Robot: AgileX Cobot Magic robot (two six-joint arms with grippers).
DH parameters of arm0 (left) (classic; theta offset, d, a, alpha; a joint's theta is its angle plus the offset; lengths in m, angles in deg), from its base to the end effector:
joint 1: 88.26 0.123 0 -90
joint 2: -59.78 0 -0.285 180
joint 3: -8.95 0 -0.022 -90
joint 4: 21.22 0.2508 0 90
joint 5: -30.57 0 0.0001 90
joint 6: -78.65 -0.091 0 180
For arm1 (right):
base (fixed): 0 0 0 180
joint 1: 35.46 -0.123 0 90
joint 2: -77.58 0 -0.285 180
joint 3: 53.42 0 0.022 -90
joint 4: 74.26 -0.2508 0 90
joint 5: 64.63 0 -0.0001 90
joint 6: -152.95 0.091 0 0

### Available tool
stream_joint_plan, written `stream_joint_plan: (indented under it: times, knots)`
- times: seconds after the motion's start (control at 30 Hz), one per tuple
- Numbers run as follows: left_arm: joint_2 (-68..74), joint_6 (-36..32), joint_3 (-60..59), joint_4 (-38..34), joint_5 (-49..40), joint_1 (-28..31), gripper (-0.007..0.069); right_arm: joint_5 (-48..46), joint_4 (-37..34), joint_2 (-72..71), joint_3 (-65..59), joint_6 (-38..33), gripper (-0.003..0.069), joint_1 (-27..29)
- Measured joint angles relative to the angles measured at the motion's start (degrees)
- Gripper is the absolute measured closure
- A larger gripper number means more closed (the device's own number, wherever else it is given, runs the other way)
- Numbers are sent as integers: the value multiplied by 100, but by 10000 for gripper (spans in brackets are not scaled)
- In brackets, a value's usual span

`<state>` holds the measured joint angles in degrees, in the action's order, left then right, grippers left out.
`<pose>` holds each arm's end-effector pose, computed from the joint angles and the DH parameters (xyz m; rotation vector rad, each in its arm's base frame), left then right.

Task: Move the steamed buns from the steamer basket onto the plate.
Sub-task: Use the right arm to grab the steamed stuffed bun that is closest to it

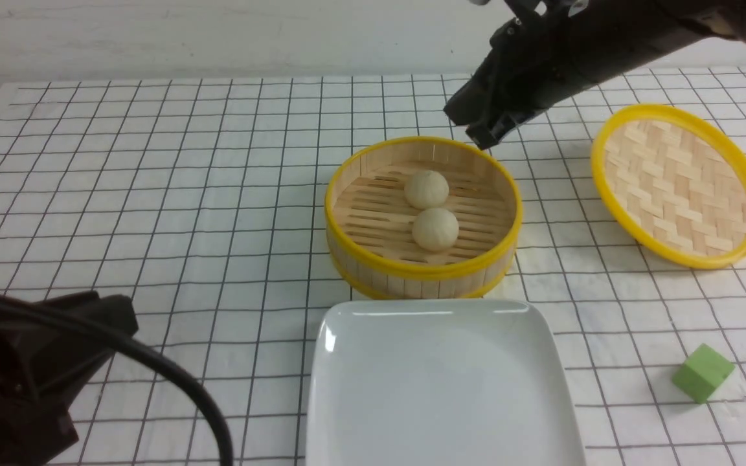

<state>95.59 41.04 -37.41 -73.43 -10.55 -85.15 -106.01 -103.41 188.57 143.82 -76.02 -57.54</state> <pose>0.0896 -0.0426 0.3187 0.2065 1.9002 -0.5649 0.3767 0.1845 0.3377 -1.0804 1.9942 0.3365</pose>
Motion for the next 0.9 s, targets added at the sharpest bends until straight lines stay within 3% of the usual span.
stream_joint_plan:
  times: [0.1, 0.17, 0.33, 0.47, 0.63, 0.9]
  knots:
    - [0, 0, 0, 0, 4, 0, 382, -51, 28, 6, -11, 16, 627, 0]
    - [0, -5, 0, 5, 4, 0, 382, -146, 33, 6, -22, 16, 571, 0]
    - [0, -5, 0, 16, -2, 0, 382, -239, 28, 73, -27, 198, 287, 0]
    - [0, -5, 0, 16, -6, 0, 382, -57, 8, 316, -27, 257, 178, 0]
    - [0, -5, 0, 16, -11, 0, 382, 230, -76, 761, -27, 256, 183, 0]
    - [0, -6, 0, 16, -11, 0, 382, 452, -99, 1204, -27, 245, 307, 0]
